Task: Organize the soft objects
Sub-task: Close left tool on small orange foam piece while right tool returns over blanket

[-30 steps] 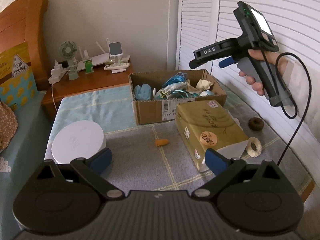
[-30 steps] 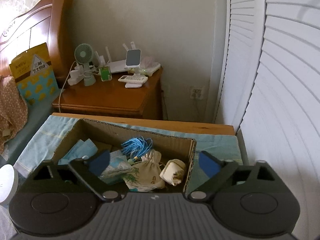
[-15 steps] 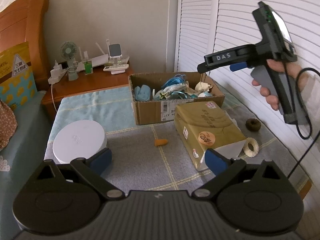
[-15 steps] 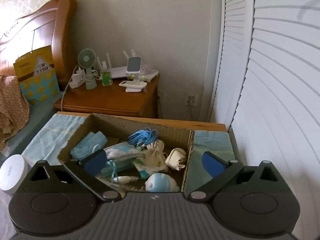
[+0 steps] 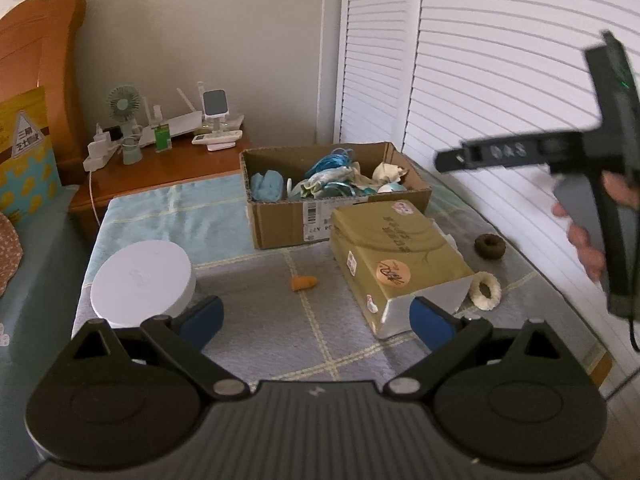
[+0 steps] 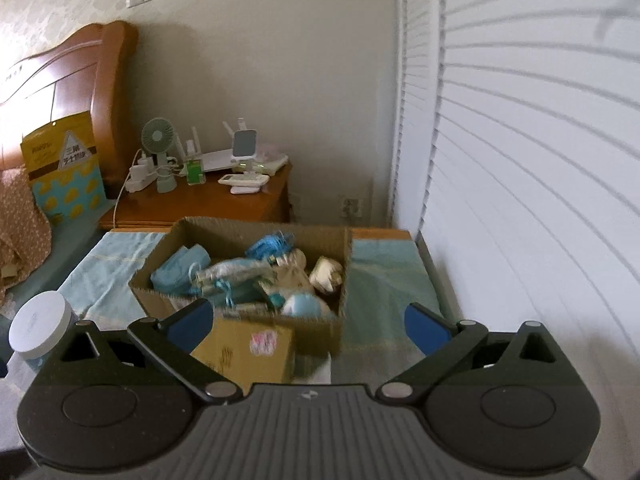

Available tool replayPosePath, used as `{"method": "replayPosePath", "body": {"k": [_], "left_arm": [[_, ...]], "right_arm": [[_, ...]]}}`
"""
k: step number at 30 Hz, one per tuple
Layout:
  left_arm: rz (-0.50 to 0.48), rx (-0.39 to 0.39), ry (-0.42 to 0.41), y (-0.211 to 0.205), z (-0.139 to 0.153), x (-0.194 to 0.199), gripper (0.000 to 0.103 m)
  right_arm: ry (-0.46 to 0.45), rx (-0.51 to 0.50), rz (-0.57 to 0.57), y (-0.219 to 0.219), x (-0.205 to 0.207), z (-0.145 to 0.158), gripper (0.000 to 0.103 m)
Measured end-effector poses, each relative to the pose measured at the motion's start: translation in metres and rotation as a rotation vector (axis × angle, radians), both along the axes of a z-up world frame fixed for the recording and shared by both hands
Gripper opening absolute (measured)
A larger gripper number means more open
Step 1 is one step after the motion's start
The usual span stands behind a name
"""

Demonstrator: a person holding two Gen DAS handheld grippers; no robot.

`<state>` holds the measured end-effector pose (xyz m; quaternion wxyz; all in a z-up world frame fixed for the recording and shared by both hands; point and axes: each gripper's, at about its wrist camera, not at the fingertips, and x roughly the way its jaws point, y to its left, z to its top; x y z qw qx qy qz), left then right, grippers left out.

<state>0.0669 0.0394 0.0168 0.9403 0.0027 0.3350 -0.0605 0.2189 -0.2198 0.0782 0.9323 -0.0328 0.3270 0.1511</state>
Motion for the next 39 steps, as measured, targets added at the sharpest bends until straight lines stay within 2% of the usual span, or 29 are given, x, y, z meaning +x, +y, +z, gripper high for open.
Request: {"method": "replayPosePath", "body": {"k": [5, 12, 17, 23, 28, 33, 36, 39], "left_arm": [[-0.009, 0.000, 0.009, -0.001, -0.004, 0.002, 0.099], [-0.001, 0.003, 0.037, 0.003, -0.015, 0.012, 0.099], [0.039, 0.004, 0.056, 0.008, -0.023, 0.021, 0.099], [0.058, -0.008, 0.057, 0.008, -0.028, 0.029, 0.095], [0.056, 0.011, 0.053, 0.002, -0.034, 0.039, 0.075], [0.044, 0.020, 0.049, -0.005, -0.043, 0.052, 0.064], [0.044, 0.023, 0.056, -0.008, -0.051, 0.062, 0.049], [0.053, 0.018, 0.076, -0.010, -0.063, 0.075, 0.040]], "right_arm": [[0.024, -0.044, -0.042, -0.015, -0.027, -0.019, 0.103], [0.120, -0.144, -0.066, -0.027, -0.053, -0.057, 0.103], [0.185, -0.183, -0.062, -0.032, -0.059, -0.080, 0.103], [0.197, -0.224, -0.028, -0.026, -0.056, -0.098, 0.103], [0.203, -0.221, -0.005, -0.026, -0.056, -0.104, 0.103], [0.235, -0.147, -0.011, -0.038, -0.052, -0.106, 0.103], [0.225, -0.148, -0.008, -0.038, -0.052, -0.107, 0.103], [0.219, -0.146, -0.014, -0.038, -0.053, -0.107, 0.103]]}}
